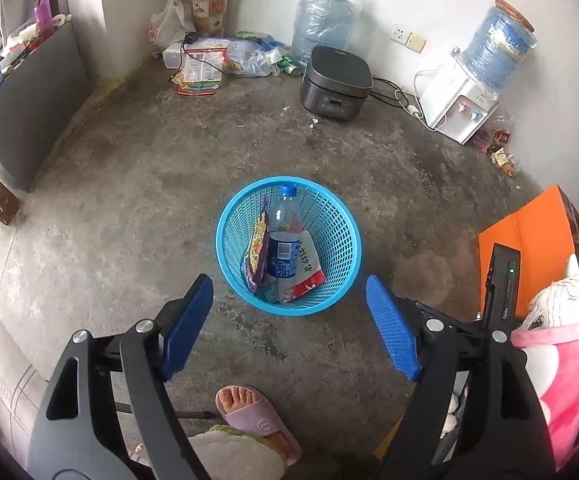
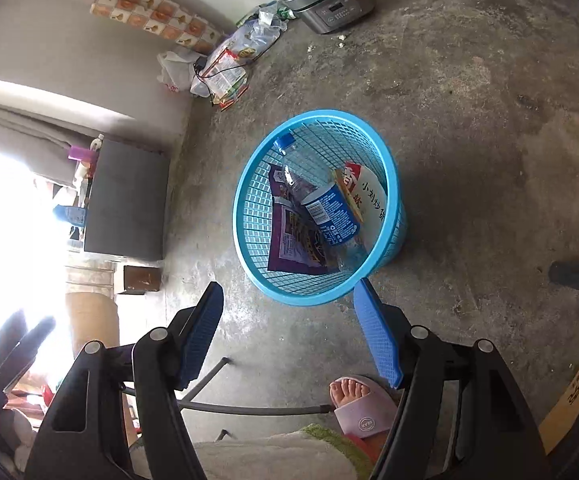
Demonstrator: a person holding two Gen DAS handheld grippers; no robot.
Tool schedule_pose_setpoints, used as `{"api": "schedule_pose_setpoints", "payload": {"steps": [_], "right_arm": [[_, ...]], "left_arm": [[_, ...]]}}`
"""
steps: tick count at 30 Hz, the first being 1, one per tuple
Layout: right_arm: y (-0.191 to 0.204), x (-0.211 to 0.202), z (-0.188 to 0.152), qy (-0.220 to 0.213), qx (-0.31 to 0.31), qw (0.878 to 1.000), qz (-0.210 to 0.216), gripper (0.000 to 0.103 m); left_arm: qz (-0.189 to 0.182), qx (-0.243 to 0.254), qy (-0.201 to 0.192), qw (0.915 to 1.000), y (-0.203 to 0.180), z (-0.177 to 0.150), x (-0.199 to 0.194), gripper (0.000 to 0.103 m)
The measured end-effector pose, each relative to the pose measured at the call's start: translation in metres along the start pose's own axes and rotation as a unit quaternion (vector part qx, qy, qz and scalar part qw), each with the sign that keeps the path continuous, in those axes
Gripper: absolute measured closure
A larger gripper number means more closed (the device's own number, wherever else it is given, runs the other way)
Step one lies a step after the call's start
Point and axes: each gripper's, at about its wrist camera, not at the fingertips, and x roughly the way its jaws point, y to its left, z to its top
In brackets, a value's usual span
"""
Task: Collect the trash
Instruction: 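Return both tools to the table toward the white glove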
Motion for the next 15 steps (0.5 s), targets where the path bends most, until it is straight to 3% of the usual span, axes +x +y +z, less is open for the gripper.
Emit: {"api": "schedule_pose_setpoints", "payload": {"steps": [3, 7, 11, 15], "right_arm": [[0.012, -0.020, -0.010, -0.017, -0.029, 0.999, -0.012, 0.037], [0.052, -0.055, -0.027, -0.069, -0.120, 0.990, -0.040, 0.037], [0.103, -0.089, -0.051, -0.124, -0.224, 0.966, -0.040, 0.035], [0.149, -0.116, -0.085, -0.171, -0.309, 0.935, -0.025, 0.024]], "left_arm": [[0.001, 0.000, -0.033, 0.9994, 0.003, -0.015, -0.040, 0.025], [0.000, -0.008, -0.086, 0.9962, 0.014, -0.038, -0.096, 0.019], [0.023, -0.019, -0.130, 0.9910, 0.028, -0.066, -0.151, 0.014], [0.073, -0.030, -0.166, 0.9829, 0.044, -0.101, -0.195, 0.013]]}}
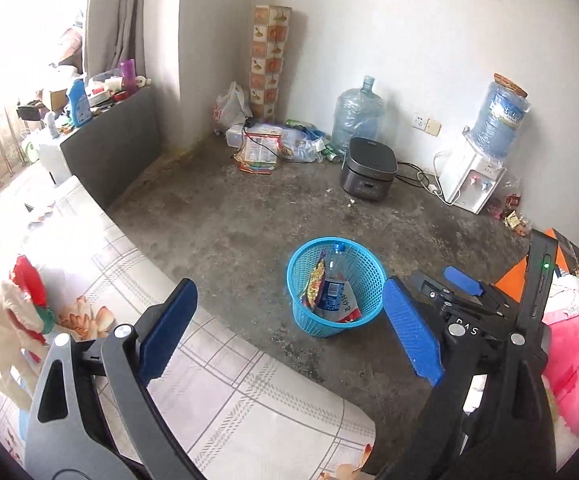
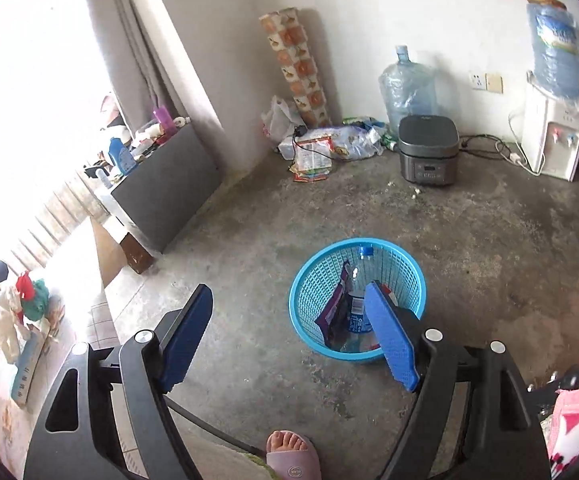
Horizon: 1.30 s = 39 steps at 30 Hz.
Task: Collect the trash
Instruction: 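Return both tools to the table toward the white glove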
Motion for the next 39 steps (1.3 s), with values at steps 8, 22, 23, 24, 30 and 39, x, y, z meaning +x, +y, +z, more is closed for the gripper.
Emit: {"api": "schedule_pose_setpoints", "payload": {"steps": [8, 22, 23, 24, 30, 39], "right_arm": [[0.093, -0.040, -0.013, -0.033, -0.122, 0.990, 0.065, 0.014], [0.167, -0.056, -0.042, -0.016, -0.180, 0.978, 0.099, 0.012], [0.169, -0.056, -0.042, -0.012, -0.179, 0.979, 0.099, 0.012], [0.170, -0.057, -0.043, -0.010, -0.178, 0.979, 0.100, 0.011], [0.177, -0.059, -0.049, -0.006, -0.190, 0.976, 0.108, 0.010], [0.154, -0.055, -0.041, 0.029, -0.132, 0.978, 0.161, 0.010]], "left_arm": [[0.061, -0.076, -0.010, 0.9952, 0.055, -0.050, -0.063, 0.012], [0.136, -0.147, -0.067, 0.9774, 0.104, -0.077, -0.117, 0.011], [0.135, -0.147, -0.067, 0.9776, 0.103, -0.077, -0.117, 0.011], [0.135, -0.146, -0.069, 0.9775, 0.104, -0.077, -0.119, 0.011], [0.147, -0.148, -0.080, 0.9746, 0.105, -0.078, -0.124, 0.011], [0.151, -0.157, -0.099, 0.9709, 0.121, -0.089, -0.140, 0.011]]}}
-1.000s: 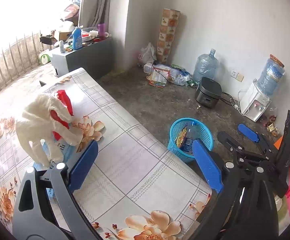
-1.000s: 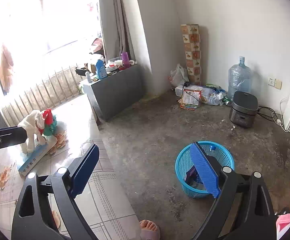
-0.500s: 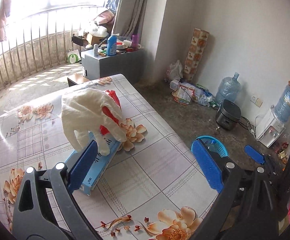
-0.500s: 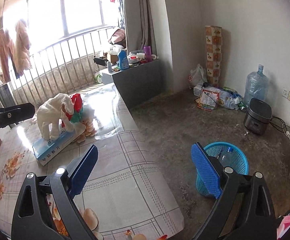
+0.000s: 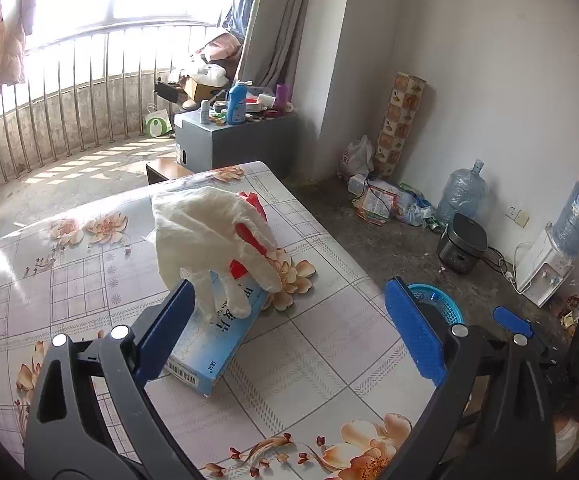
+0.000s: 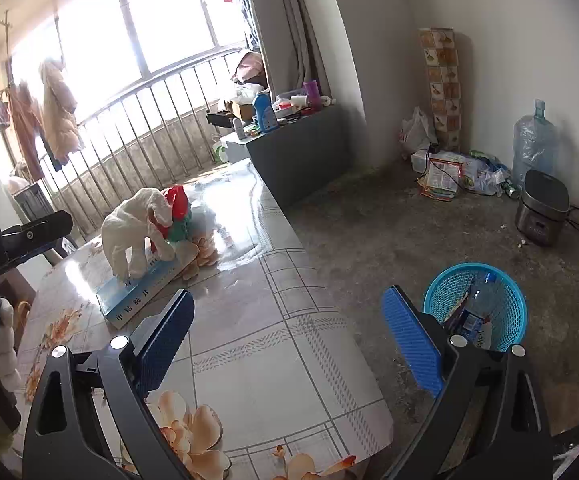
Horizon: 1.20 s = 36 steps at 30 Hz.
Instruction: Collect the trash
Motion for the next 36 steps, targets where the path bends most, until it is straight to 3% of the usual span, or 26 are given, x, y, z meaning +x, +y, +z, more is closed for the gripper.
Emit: {"api": "schedule_pose_setpoints", "payload": {"steps": [5, 10, 13, 19, 23, 28, 32, 34, 36], "right_arm": [[-0.014, 0.002, 0.010, 0.001, 0.037, 0.999, 0.029, 0.012], [0.000, 0.023, 0.029, 0.026, 0.048, 0.994, 0.093, 0.020], [0.017, 0.041, 0.041, 0.045, 0.059, 0.987, 0.140, 0.024], [0.061, 0.099, 0.072, 0.094, 0.055, 0.972, 0.209, 0.026], [0.097, 0.151, 0.102, 0.124, 0.039, 0.963, 0.237, 0.026], [0.123, 0.223, 0.125, 0.156, 0.044, 0.958, 0.235, 0.026], [0.130, 0.275, 0.125, 0.201, 0.069, 0.946, 0.245, 0.026], [0.133, 0.295, 0.119, 0.222, 0.076, 0.941, 0.242, 0.032], [0.133, 0.308, 0.107, 0.246, 0.086, 0.934, 0.244, 0.045]], "left_arm": [[0.023, -0.041, -0.034, 0.9983, 0.039, -0.002, -0.022, 0.011], [0.041, -0.108, -0.054, 0.9918, 0.094, -0.003, -0.032, 0.012], [0.033, -0.146, -0.051, 0.9874, 0.121, -0.005, -0.028, 0.012], [0.000, -0.185, -0.032, 0.9822, 0.152, -0.003, 0.001, 0.037], [-0.029, -0.204, -0.021, 0.9783, 0.165, 0.006, 0.029, 0.046], [-0.083, -0.253, 0.005, 0.9639, 0.184, 0.020, 0.072, 0.050], [-0.106, -0.301, 0.023, 0.9474, 0.208, 0.030, 0.107, 0.052], [-0.108, -0.323, 0.047, 0.9389, 0.219, 0.032, 0.131, 0.054], [-0.105, -0.327, 0.068, 0.9366, 0.226, 0.033, 0.155, 0.057]]}}
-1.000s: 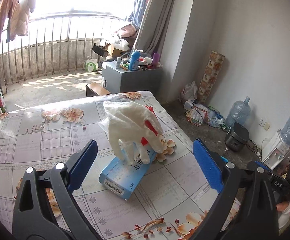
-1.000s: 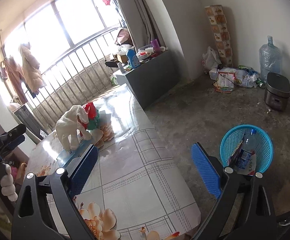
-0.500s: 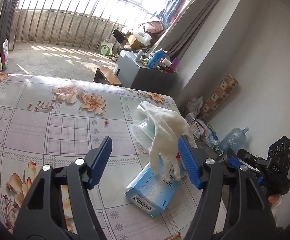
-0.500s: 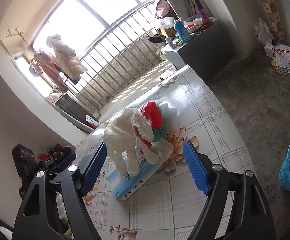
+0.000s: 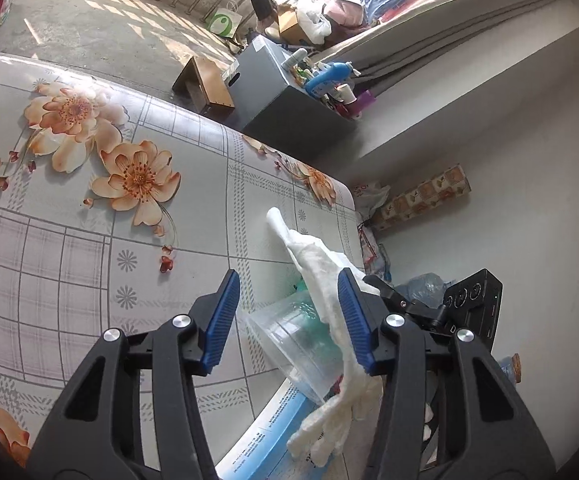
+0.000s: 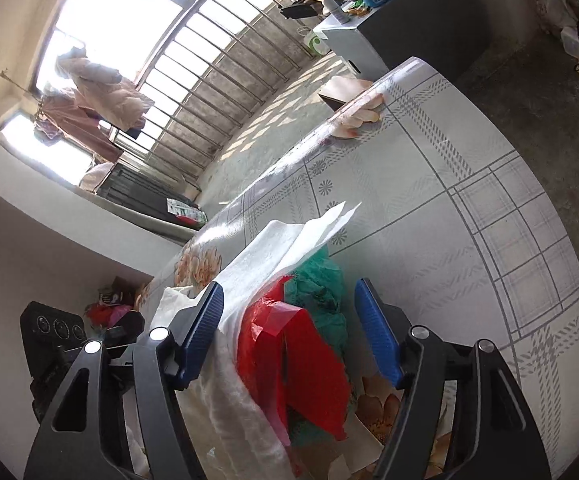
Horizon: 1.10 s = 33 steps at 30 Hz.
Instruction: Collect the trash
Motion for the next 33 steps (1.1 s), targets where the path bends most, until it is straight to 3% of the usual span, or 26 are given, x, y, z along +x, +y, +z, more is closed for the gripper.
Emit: {"api": "schedule_pose_setpoints", "payload": {"steps": [3, 5, 12, 20, 24, 28, 33], "right_arm": [[-0.008, 0.005, -0.012, 0.004, 0.021, 1.000, 0.023, 0.057], [-0.010, 0.004, -0.019, 0.006, 0.027, 0.999, 0.035, 0.061], [-0.005, -0.017, -0.061, 0.019, 0.033, 0.999, 0.037, 0.063], [0.007, -0.073, -0.138, 0.006, 0.032, 0.999, 0.012, 0.063], [0.011, -0.100, -0.170, -0.010, 0.027, 1.000, -0.007, 0.062], [0.013, -0.120, -0.178, -0.026, 0.018, 0.999, -0.016, 0.045], [0.018, -0.153, -0.178, -0.062, -0.004, 0.997, -0.047, 0.042]], "left_arm": [[0.000, -0.013, 0.034, 0.9993, 0.010, 0.001, 0.027, 0.064], [-0.007, -0.025, 0.055, 0.9982, 0.014, -0.005, 0.037, 0.075], [-0.020, -0.006, 0.100, 0.9948, 0.005, -0.043, 0.029, 0.087], [-0.044, 0.011, 0.132, 0.9902, -0.004, -0.102, -0.019, 0.087], [-0.047, 0.032, 0.125, 0.9906, -0.010, -0.124, -0.043, 0.086], [-0.044, 0.051, 0.094, 0.9933, -0.014, -0.131, -0.066, 0.069], [-0.038, 0.073, 0.062, 0.9947, -0.015, -0.133, -0.094, 0.063]]}}
